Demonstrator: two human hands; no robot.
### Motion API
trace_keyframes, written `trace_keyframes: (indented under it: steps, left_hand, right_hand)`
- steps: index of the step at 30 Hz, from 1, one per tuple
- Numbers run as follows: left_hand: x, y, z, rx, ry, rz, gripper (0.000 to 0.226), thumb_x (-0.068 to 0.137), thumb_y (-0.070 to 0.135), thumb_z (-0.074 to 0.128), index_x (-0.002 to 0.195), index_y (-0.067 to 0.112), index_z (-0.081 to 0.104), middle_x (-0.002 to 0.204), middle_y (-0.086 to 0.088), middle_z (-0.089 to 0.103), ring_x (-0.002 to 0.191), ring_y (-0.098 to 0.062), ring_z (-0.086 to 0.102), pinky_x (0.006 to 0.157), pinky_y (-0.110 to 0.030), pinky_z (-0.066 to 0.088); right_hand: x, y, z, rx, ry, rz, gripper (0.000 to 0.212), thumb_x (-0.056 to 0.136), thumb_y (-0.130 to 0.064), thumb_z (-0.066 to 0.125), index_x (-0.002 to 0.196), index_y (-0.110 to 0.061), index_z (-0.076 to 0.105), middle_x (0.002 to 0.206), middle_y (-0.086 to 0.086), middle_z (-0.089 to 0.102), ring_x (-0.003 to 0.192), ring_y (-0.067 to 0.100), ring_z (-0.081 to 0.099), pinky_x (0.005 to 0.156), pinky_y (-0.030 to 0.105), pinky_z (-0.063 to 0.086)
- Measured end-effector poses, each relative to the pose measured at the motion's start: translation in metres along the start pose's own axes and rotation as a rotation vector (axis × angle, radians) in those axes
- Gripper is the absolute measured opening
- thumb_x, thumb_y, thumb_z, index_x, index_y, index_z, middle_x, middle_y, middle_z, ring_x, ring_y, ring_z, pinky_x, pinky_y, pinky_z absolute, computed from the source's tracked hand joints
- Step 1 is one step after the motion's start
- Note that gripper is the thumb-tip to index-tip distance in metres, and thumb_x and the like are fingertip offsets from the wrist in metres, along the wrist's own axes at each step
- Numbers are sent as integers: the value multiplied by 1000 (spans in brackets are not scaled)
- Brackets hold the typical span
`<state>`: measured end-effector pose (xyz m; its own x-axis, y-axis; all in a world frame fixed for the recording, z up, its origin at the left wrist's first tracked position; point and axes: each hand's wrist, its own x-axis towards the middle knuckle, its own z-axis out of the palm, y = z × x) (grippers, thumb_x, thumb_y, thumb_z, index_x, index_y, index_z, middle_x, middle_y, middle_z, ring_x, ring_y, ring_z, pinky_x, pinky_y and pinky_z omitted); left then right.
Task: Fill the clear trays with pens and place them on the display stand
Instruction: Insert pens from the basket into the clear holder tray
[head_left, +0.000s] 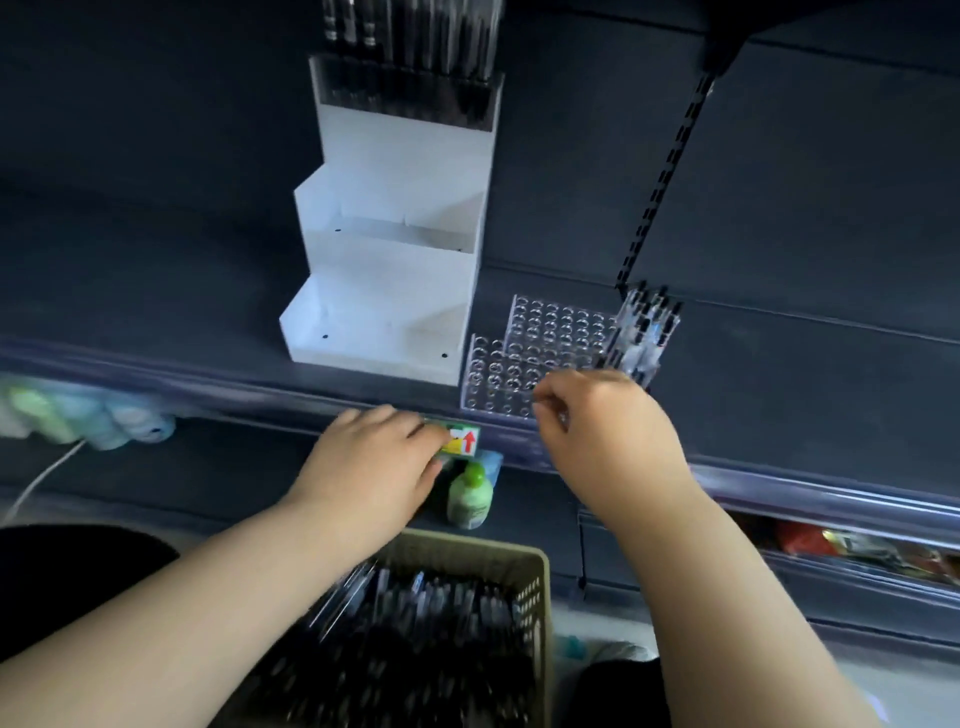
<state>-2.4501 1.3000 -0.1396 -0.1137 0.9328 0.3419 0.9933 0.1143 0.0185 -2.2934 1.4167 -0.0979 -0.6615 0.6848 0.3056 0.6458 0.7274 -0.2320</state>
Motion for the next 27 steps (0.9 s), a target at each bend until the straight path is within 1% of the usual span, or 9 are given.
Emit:
trace_keyframes:
  steps: [2, 3, 5, 7, 11, 16, 20, 23, 27]
  left_hand:
    - [-31, -9, -1, 54, -79, -30, 23, 66, 24, 82, 86, 18, 73, 74, 1, 69, 71, -27, 65, 61, -34, 49]
    - [-45, -12, 0, 80, -136, -44, 22, 71, 28, 78, 90, 20, 71, 78, 2, 68, 76, -26, 65, 64, -33, 49]
    - [-66, -18, 3, 85, -279, -102, 25, 88, 36, 58, 110, 26, 61, 100, 6, 64, 99, -22, 59, 79, -32, 44]
    - [-83, -26, 11, 60, -401, -186, 28, 94, 37, 44, 120, 29, 51, 115, 8, 57, 112, -19, 51, 85, -31, 40]
    - [-102, -34, 23, -35, -551, -296, 27, 95, 26, 44, 120, 25, 54, 120, 4, 55, 113, -22, 53, 86, -34, 47]
    - [-116, -23, 57, -86, -730, -375, 26, 95, 21, 44, 117, 22, 57, 121, -4, 56, 109, -27, 56, 83, -34, 46]
    - [-124, -13, 87, -283, -733, -508, 25, 94, 32, 50, 111, 19, 62, 112, -7, 63, 101, -26, 60, 80, -26, 44]
    - [-124, -6, 105, -369, -721, -577, 31, 93, 38, 51, 112, 17, 62, 112, -6, 64, 102, -24, 60, 83, -28, 46]
    - [-124, -4, 121, -396, -737, -661, 37, 90, 48, 52, 106, 16, 60, 106, -5, 64, 98, -24, 60, 81, -31, 48]
  right_hand:
    - [-12, -15, 16, -2, -135, 6, 19, 91, -25, 48, 98, -15, 63, 93, 4, 64, 89, 26, 56, 71, 35, 50]
    - [-19, -21, 25, 1, -214, 21, 19, 91, -27, 49, 100, -17, 63, 96, 4, 64, 90, 26, 57, 71, 34, 51]
    - [-35, -31, 42, -14, -380, 60, 20, 89, -29, 50, 102, -20, 62, 100, 3, 65, 93, 26, 59, 73, 32, 51]
    - [-52, -38, 59, -33, -528, 114, 22, 87, -29, 50, 104, -23, 63, 102, 4, 66, 93, 27, 61, 74, 32, 50]
    - [-84, -47, 95, -53, -701, 197, 24, 87, -30, 51, 105, -20, 63, 101, 6, 65, 92, 27, 62, 72, 31, 50]
    - [-115, -58, 130, 44, -744, 353, 24, 90, -34, 54, 101, -15, 63, 100, 6, 66, 92, 27, 62, 76, 32, 51]
    - [-129, -71, 148, 147, -727, 474, 23, 89, -38, 56, 96, -17, 62, 97, 5, 67, 88, 24, 63, 72, 28, 49]
    - [-128, -77, 155, 73, -758, 481, 32, 87, -49, 54, 96, -18, 60, 92, 2, 64, 87, 23, 63, 66, 26, 45]
    - [-121, -77, 160, -51, -802, 482, 37, 86, -52, 55, 104, -19, 58, 104, 1, 65, 95, 22, 62, 69, 27, 44]
